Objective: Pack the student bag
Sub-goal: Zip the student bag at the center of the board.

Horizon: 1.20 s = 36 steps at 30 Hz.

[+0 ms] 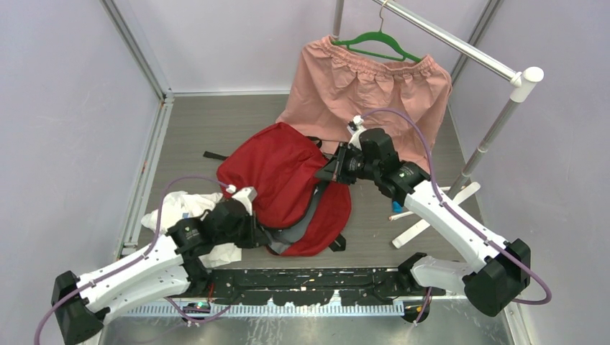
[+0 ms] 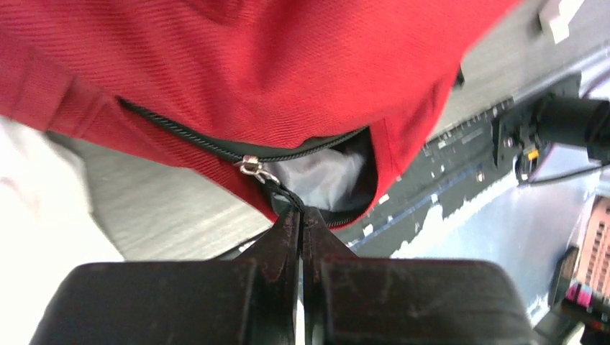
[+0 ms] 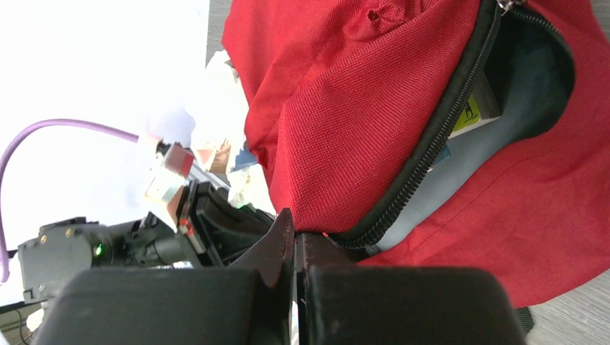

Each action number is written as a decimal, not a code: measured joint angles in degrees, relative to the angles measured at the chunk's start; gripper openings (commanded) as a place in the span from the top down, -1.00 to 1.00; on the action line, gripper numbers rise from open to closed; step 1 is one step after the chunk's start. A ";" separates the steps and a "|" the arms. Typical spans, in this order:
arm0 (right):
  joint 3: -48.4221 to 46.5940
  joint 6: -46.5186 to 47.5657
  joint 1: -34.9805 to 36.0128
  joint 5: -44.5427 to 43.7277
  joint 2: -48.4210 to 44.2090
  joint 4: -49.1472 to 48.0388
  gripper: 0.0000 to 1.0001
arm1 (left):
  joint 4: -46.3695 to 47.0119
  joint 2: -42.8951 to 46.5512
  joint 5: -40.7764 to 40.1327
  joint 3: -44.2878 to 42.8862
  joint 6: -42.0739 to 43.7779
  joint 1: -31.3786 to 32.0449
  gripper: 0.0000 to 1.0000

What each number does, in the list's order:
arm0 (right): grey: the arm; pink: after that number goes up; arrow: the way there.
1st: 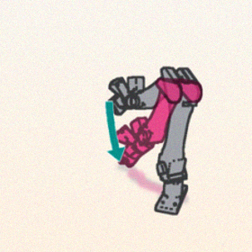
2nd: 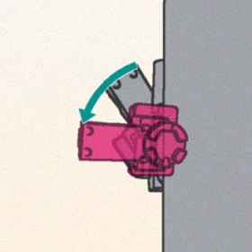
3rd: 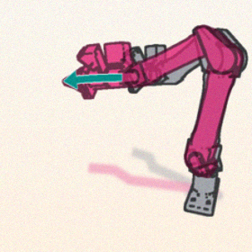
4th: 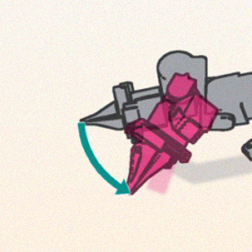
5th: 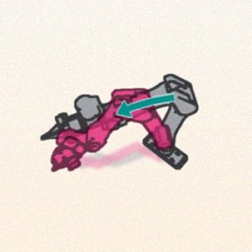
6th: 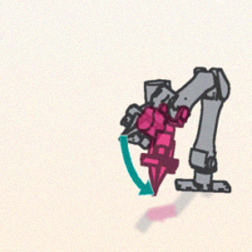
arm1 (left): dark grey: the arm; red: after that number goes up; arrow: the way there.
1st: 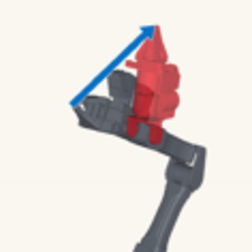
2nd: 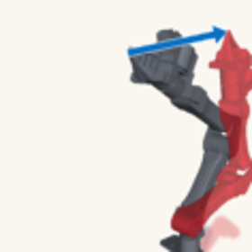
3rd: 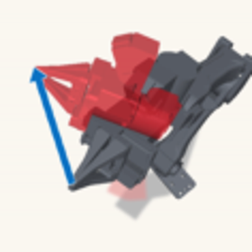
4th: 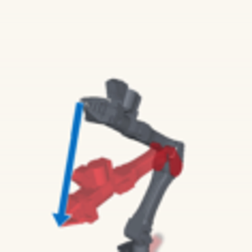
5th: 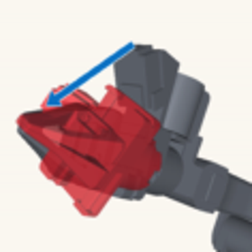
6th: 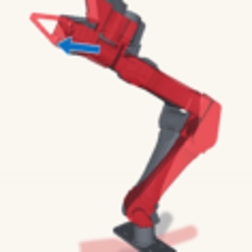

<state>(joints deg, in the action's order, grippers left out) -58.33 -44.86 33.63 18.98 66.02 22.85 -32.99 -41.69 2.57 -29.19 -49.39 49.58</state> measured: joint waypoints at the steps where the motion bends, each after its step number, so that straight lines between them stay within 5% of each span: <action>1: 0.44 -0.11 0.00 -0.07 0.04 -0.20 0.98 | 0.02 0.15 -0.46 -0.02 -0.90 2.51 1.00; 4: 1.77 -0.20 0.00 -0.35 0.83 -0.59 0.68 | 0.57 -0.46 -1.38 -0.22 -2.75 8.76 1.00; 7: 2.86 -0.33 -0.02 -1.18 2.16 -0.15 -0.20 | 3.17 -4.24 -1.92 -0.83 -4.17 13.99 1.00; 11: 2.95 1.20 -0.02 -4.17 1.75 4.13 -0.57 | 9.20 -15.67 -2.86 -3.93 -5.29 21.51 1.00; 12: 2.95 1.79 -0.02 -5.40 1.09 5.79 -0.60 | 10.40 -18.88 -3.06 -5.31 -5.20 23.21 0.97; 17: 2.45 5.62 -0.26 -12.07 -5.97 16.46 -0.64 | 11.30 -27.71 -3.67 -14.01 -2.95 27.39 0.17; 22: -0.57 8.63 -0.37 -16.31 -13.79 25.64 -0.63 | 8.20 -21.38 -9.68 -19.89 -1.36 27.93 -0.63; 29: -1.81 10.01 0.52 -16.31 -18.64 30.95 -0.32 | -1.68 -1.51 -23.12 -16.72 -9.18 27.52 -0.56; 31: 0.35 8.24 5.84 -16.94 -19.89 29.00 -0.32 | -4.57 1.40 -25.59 -14.56 -12.87 27.26 -0.56; 36: 3.65 3.78 33.07 -23.28 -15.56 25.03 -0.30 | -10.03 -2.34 -27.76 -11.98 -19.41 27.21 -0.62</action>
<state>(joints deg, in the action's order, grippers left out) -54.68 -41.08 66.70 -4.29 50.46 47.88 -43.03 -44.03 -25.19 -41.17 -68.79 76.79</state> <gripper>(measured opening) 0.660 0.786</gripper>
